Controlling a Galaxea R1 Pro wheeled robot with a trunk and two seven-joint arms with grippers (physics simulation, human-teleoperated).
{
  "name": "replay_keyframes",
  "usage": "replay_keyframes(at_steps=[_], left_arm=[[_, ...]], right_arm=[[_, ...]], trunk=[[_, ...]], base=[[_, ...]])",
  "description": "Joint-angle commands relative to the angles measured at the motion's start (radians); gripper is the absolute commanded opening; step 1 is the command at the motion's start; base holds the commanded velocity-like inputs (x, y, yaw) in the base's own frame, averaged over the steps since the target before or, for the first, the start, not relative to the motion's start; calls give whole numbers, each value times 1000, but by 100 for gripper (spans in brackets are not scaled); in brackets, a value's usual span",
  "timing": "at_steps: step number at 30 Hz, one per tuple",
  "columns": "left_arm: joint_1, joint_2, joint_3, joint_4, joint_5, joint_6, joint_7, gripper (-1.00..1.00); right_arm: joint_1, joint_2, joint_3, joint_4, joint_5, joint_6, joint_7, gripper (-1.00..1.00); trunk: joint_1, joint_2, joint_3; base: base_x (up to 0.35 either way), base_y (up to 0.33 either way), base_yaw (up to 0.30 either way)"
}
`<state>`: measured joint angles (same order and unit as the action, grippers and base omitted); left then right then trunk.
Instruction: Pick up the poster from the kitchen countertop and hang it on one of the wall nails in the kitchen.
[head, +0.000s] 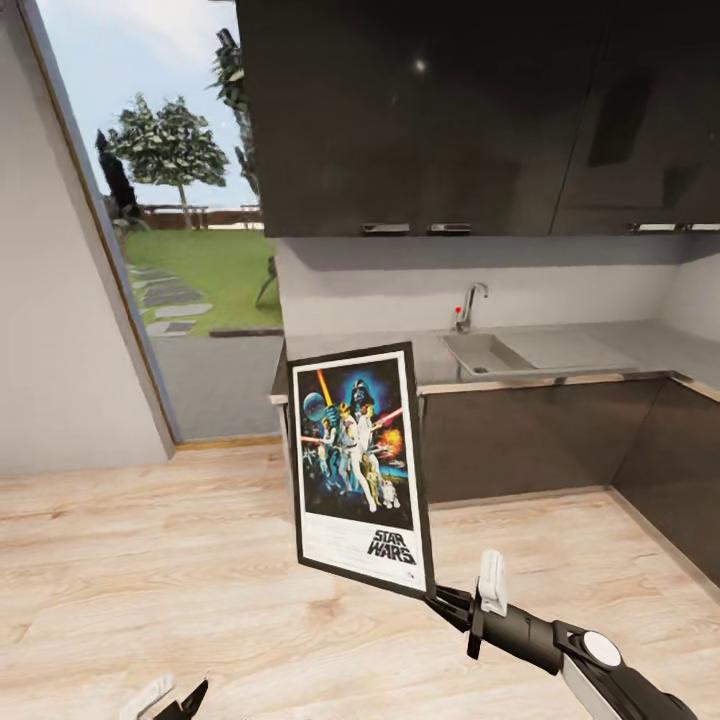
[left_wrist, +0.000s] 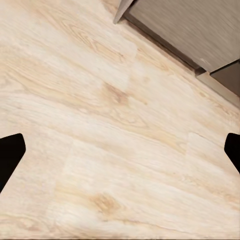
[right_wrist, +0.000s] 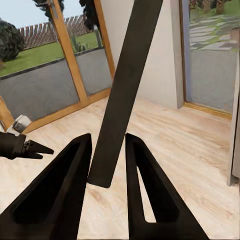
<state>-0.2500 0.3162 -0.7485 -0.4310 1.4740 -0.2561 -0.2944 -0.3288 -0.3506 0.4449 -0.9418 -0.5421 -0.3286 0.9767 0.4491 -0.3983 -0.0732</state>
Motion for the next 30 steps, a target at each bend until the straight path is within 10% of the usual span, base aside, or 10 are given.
replay_keyframes(at_steps=[1, 30], left_arm=[[-2, -5, -8, 0, 11, -5, -4, 100], [25, -14, -60, 51, -39, -12, -30, 100]], right_arm=[[0, -7, 4, 7, -9, -4, 1, -100], [-14, -44, -46, -1, -10, 45, -40, -100]], trunk=[[1, -2, -2], [1, -2, -2]], base=[[0, 0, 0], [0, 0, 0]])
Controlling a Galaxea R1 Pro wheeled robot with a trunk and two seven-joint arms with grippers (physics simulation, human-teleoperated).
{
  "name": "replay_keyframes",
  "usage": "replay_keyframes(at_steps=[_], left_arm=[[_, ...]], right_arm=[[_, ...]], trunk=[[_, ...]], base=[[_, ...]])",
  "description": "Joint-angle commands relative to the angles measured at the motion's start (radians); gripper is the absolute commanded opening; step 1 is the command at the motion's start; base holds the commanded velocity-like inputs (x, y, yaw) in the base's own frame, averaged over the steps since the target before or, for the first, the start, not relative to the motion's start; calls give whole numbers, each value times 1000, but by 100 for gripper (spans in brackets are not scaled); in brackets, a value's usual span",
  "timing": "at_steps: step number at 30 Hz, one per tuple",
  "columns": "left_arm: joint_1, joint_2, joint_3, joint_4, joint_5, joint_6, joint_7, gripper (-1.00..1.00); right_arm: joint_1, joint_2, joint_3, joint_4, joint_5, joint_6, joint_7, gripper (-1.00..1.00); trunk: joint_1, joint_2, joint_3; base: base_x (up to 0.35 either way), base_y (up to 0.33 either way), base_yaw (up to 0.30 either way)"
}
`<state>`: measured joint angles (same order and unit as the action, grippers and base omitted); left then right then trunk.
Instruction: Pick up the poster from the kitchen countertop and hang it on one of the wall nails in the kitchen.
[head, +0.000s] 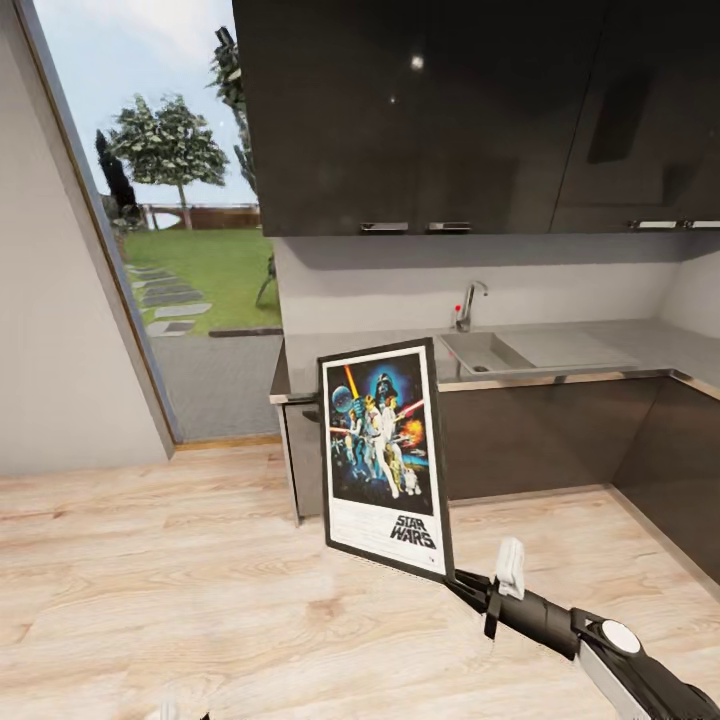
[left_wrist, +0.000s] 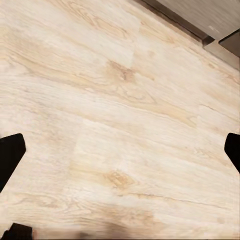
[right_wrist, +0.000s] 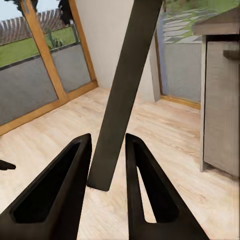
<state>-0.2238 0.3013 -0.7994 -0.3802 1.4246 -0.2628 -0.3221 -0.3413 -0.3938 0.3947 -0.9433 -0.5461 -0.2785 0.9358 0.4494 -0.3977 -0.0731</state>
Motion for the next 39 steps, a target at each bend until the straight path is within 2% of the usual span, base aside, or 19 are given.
replay_keyframes(at_steps=[1, 6, 10, 12, 15, 16, 20, 30, 34, 39], left_arm=[[-1, 2, -45, 5, -40, -5, -3, 100], [0, 9, -44, 8, -43, -6, -4, 100], [0, 34, -44, 9, -63, -16, -21, 100], [0, 43, -45, 20, -97, -39, -95, 100], [0, 46, -45, 40, -114, -56, -147, 100], [0, 48, -44, 58, -122, -66, -187, 100], [0, 50, -40, 82, -128, -75, -227, 100], [0, 51, -37, 92, -131, -78, -245, 100], [0, 52, -37, 92, -131, -79, -246, 100], [0, 54, -37, 92, -131, -79, -247, 100]], right_arm=[[-3, -1, -212, -90, -6, 189, 0, -100], [-6, 2, -219, -159, -6, 201, -1, -100], [-6, 2, -221, -213, -7, 206, -1, -100], [-6, 2, -219, -235, -7, 207, -1, -100], [-6, 2, -220, -240, -6, 208, 0, -100], [-6, -1, -221, -243, -6, 209, 2, -100], [-5, -3, -222, -248, -6, 209, 5, -100], [2, -3, -216, -253, -6, 182, 13, -100], [6, 0, -215, -248, -5, 134, 64, -100], [7, 2, -219, -244, -5, 117, 76, -100]], trunk=[[1, -2, -2], [1, -2, -2], [1, -2, -2], [1, -2, -2], [1, -2, -2], [1, -2, -2], [1, -2, -2], [1, -2, -2], [1, -2, -2], [1, -2, -2]], base=[[0, 0, 0], [0, 0, 0], [0, 0, 0], [0, 0, 0], [0, 0, 0], [0, 0, 0], [0, 0, 0], [0, 0, 0], [0, 0, 0], [0, 0, 0]])
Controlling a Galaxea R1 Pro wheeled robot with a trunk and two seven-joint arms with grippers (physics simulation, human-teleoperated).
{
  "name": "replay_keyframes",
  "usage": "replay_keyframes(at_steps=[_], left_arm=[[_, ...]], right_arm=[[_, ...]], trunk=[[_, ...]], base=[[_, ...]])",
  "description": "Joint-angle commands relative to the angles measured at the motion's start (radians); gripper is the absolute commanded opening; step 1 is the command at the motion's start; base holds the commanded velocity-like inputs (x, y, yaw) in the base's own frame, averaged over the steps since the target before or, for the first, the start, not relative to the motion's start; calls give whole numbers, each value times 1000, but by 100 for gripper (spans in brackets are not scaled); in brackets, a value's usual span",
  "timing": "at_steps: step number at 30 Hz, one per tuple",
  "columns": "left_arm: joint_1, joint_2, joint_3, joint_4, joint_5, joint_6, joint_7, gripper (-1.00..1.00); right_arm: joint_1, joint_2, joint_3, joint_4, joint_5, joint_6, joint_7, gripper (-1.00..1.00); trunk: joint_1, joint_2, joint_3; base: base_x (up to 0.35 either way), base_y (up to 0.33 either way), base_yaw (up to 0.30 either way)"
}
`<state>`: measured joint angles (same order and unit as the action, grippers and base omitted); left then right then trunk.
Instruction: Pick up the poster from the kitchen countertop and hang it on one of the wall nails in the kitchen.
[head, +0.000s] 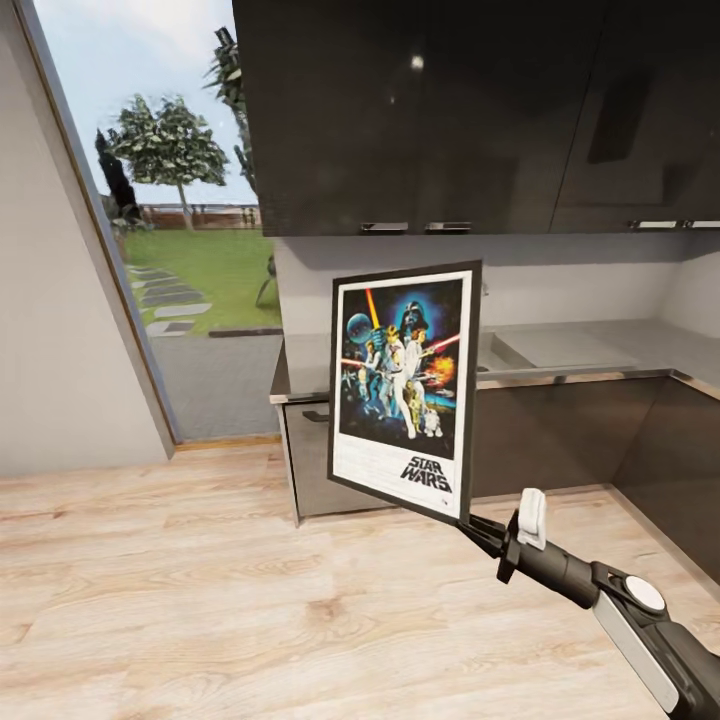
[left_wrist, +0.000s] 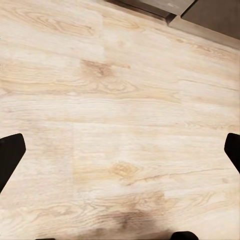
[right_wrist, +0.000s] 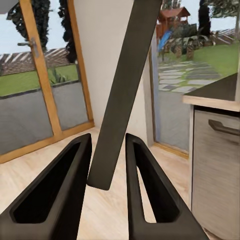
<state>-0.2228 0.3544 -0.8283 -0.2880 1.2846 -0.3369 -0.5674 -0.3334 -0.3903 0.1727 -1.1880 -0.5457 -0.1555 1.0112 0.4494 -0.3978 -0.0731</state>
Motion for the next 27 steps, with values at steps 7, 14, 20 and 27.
replay_keyframes(at_steps=[7, 14, 20, 27], left_arm=[[-1, 20, -10, 13, 9, -5, -73, 100], [-1, 20, -8, 37, 10, -5, -104, 100], [-1, 21, -8, 40, 10, -5, -107, 100], [-1, 21, -8, 41, 10, -5, -108, 100]], right_arm=[[-1, 0, 3, -23, -6, -11, -103, -100], [3, 2, 4, -84, -6, -10, -172, -100], [19, 3, 5, -153, -6, -10, -311, -100], [20, 4, 5, -161, -6, -10, -335, -100]], trunk=[[1, -2, -2], [1, -2, -2], [1, -2, -2], [1, -2, -2]], base=[[0, 0, 0], [0, 0, 0], [0, 0, 0], [0, 58, 0]])
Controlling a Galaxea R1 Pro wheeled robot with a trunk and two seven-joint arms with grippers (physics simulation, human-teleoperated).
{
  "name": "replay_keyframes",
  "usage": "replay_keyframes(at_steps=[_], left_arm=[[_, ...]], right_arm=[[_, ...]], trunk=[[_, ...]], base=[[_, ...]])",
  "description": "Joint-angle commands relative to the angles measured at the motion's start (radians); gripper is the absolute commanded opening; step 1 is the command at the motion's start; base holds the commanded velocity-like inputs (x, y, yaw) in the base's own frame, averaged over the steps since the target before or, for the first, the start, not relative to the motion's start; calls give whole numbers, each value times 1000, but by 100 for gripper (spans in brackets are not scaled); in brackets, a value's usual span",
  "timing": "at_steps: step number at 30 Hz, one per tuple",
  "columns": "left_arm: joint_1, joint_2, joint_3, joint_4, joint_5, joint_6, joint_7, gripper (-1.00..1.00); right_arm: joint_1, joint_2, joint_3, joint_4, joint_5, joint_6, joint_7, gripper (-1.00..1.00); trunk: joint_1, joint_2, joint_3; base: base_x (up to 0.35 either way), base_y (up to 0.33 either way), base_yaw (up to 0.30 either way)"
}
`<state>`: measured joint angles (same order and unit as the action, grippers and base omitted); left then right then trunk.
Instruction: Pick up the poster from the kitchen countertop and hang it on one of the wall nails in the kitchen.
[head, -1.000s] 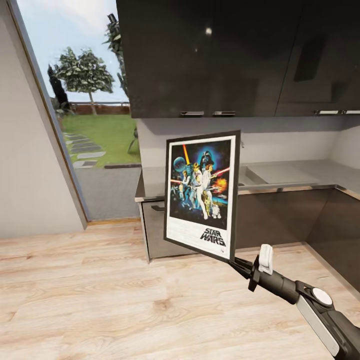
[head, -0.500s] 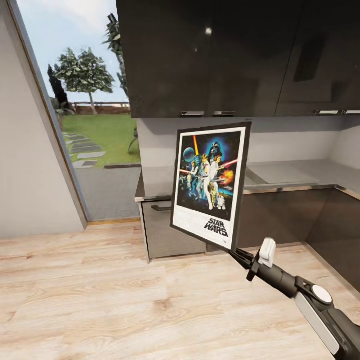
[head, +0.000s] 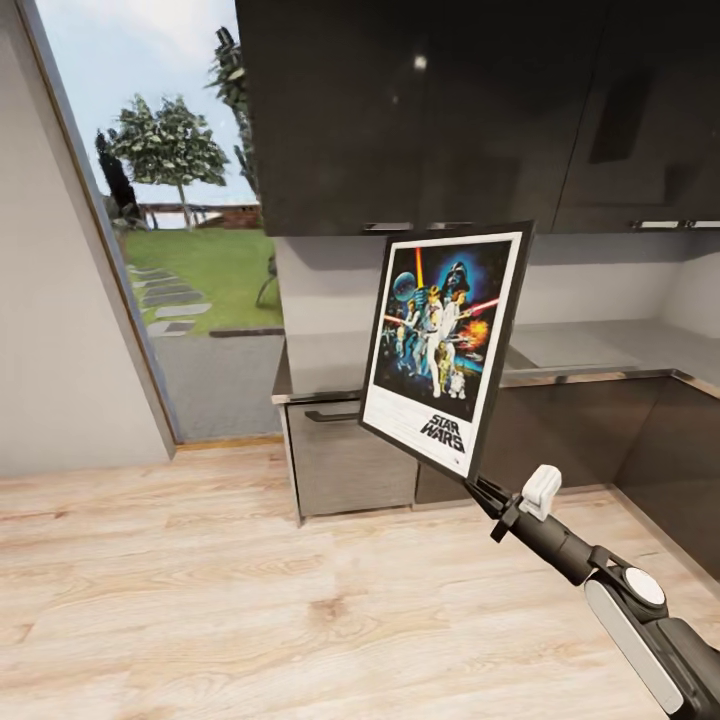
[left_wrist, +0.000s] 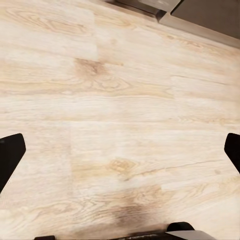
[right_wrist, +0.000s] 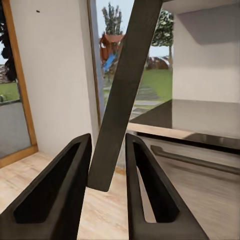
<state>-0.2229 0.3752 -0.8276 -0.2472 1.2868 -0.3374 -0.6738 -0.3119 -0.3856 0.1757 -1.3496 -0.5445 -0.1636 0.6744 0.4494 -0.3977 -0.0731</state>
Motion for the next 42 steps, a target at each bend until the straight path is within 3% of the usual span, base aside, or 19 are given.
replay_keyframes(at_steps=[1, 28, 42], left_arm=[[-1, 1, -8, 0, 8, -5, -1, 100], [-1, 3, -7, 0, 8, -5, -1, 100], [-1, 16, -8, 0, 9, -5, -1, 100]], right_arm=[[-1, -1, 2, 0, -8, -2, 1, -100], [-1, -1, 5, 1, -8, 3, 4, -100], [-1, -1, 5, 2, -9, 1, 6, -100]], trunk=[[1, -2, -2], [1, -2, -2], [1, -2, -2]], base=[[0, 212, 0], [2, 286, 0], [125, 283, 77]])
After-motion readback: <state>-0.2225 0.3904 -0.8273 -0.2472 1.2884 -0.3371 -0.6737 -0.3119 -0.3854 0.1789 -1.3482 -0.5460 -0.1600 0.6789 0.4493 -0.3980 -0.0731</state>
